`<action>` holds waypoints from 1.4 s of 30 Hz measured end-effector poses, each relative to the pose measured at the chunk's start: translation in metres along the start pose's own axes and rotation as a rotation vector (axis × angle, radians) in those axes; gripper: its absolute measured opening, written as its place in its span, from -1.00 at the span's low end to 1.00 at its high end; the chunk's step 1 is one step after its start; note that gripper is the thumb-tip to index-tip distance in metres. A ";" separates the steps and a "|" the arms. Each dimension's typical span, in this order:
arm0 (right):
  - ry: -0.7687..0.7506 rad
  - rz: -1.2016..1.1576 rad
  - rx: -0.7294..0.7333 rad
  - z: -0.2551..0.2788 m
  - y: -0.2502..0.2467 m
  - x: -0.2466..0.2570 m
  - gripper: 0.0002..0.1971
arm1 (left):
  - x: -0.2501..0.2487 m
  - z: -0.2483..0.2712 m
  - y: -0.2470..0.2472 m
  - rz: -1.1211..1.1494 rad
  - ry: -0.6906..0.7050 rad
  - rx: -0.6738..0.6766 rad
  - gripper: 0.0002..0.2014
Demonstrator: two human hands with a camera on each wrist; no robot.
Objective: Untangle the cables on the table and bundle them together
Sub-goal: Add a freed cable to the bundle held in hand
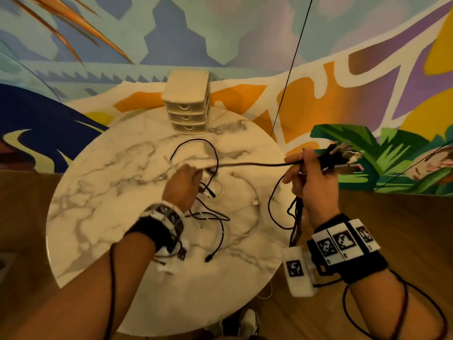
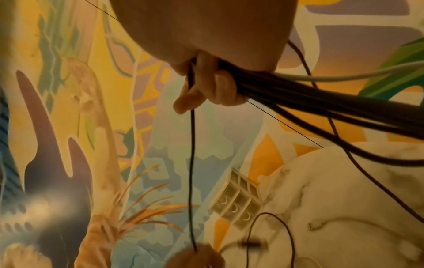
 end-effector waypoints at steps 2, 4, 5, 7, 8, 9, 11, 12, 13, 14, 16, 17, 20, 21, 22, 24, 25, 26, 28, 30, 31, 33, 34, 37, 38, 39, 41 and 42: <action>-0.033 -0.057 -0.068 -0.001 -0.004 0.002 -0.54 | -0.012 -0.013 -0.022 0.000 0.093 -0.166 -0.76; -0.063 -0.109 -0.124 -0.003 -0.012 0.007 -0.53 | 0.000 -0.012 -0.015 -0.082 0.116 -0.058 -0.76; -0.077 -0.128 -0.143 -0.005 -0.016 0.012 -0.53 | 0.013 -0.007 -0.005 -0.148 0.087 0.059 -0.75; -0.103 -0.163 -0.184 -0.009 -0.025 0.018 -0.53 | 0.039 0.001 0.008 -0.222 0.015 0.202 -0.72; -0.115 -0.176 -0.201 -0.012 -0.028 0.019 -0.53 | 0.045 -0.002 0.007 -0.220 -0.016 0.196 -0.70; -0.117 -0.186 -0.208 -0.012 -0.030 0.019 -0.52 | 0.045 -0.005 0.002 -0.191 -0.035 0.159 -0.69; -0.073 -0.198 -0.201 -0.011 -0.028 0.014 -0.49 | 0.031 -0.014 -0.014 -0.073 -0.039 0.034 -0.69; -0.035 -0.195 -0.190 -0.009 -0.025 0.009 -0.48 | 0.020 -0.017 -0.024 0.007 -0.027 -0.025 -0.69; 0.003 -0.176 -0.168 -0.005 -0.020 0.004 -0.47 | 0.007 -0.017 -0.034 0.088 -0.011 -0.067 -0.70; 0.037 -0.144 -0.130 -0.001 -0.014 -0.001 -0.46 | -0.008 -0.015 -0.044 0.150 0.016 -0.090 -0.71; 0.103 -0.070 -0.009 0.009 0.003 -0.010 -0.48 | -0.043 -0.006 -0.058 0.143 0.137 -0.086 -0.72; 0.134 -0.028 0.068 0.014 0.013 -0.014 -0.50 | -0.062 0.002 -0.063 0.048 0.209 -0.066 -0.73; 0.171 0.109 0.303 0.026 0.039 -0.022 -0.53 | -0.107 0.028 -0.057 -0.370 0.375 0.011 -0.72; 0.156 0.149 0.353 0.028 0.045 -0.024 -0.57 | -0.113 0.036 -0.049 -0.457 0.403 0.034 -0.72; 0.133 0.176 0.386 0.029 0.049 -0.025 -0.64 | -0.116 0.042 -0.041 -0.471 0.417 0.055 -0.71; 0.107 0.177 0.400 0.031 0.051 -0.027 -0.72 | -0.114 0.051 -0.030 -0.381 0.404 0.079 -0.73; 0.106 0.167 0.379 0.031 0.049 -0.028 -0.71 | -0.109 0.053 -0.022 -0.300 0.365 0.090 -0.75; 0.106 0.150 0.344 0.029 0.047 -0.028 -0.70 | -0.099 0.056 -0.012 -0.192 0.320 0.114 -0.76; 0.112 0.070 0.243 0.024 0.040 -0.025 -0.67 | -0.066 0.062 0.011 -0.037 0.173 0.208 -0.76; 0.099 -0.033 0.127 0.016 0.029 -0.012 -0.66 | -0.020 0.059 0.026 0.101 -0.044 0.327 -0.80; 0.077 -0.070 0.082 0.012 0.023 -0.005 -0.65 | -0.001 0.053 0.024 0.189 -0.143 0.315 -0.84; 0.021 -0.125 0.026 0.005 0.012 0.006 -0.65 | 0.020 0.027 0.007 0.266 -0.237 0.162 -0.81; 0.006 -0.148 0.012 0.004 0.010 0.009 -0.65 | 0.018 0.014 -0.008 0.225 -0.215 0.069 -0.81; 0.027 -0.199 0.029 0.007 0.016 0.004 -0.64 | -0.016 -0.002 -0.043 0.075 -0.007 -0.145 -0.79; 0.051 -0.196 0.059 0.011 0.021 0.001 -0.62 | -0.028 0.002 -0.041 -0.022 0.050 -0.107 -0.77; 0.072 -0.181 0.099 0.014 0.028 -0.003 -0.60 | -0.041 0.010 -0.036 -0.156 0.096 -0.031 -0.74; 0.097 -0.124 0.177 0.021 0.038 -0.008 -0.58 | -0.054 0.026 -0.023 -0.386 0.124 0.074 -0.67; 0.102 -0.098 0.208 0.024 0.043 -0.010 -0.57 | -0.056 0.027 -0.021 -0.425 0.121 0.054 -0.66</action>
Point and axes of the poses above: each hand's wrist, its own z-axis away from the middle knuckle, its own y-axis out of the palm, x = y × z, the point moved 3 cm from there along -z, towards the middle knuckle, and after that the axes turned 1 degree about x, right-handed, at the moved point
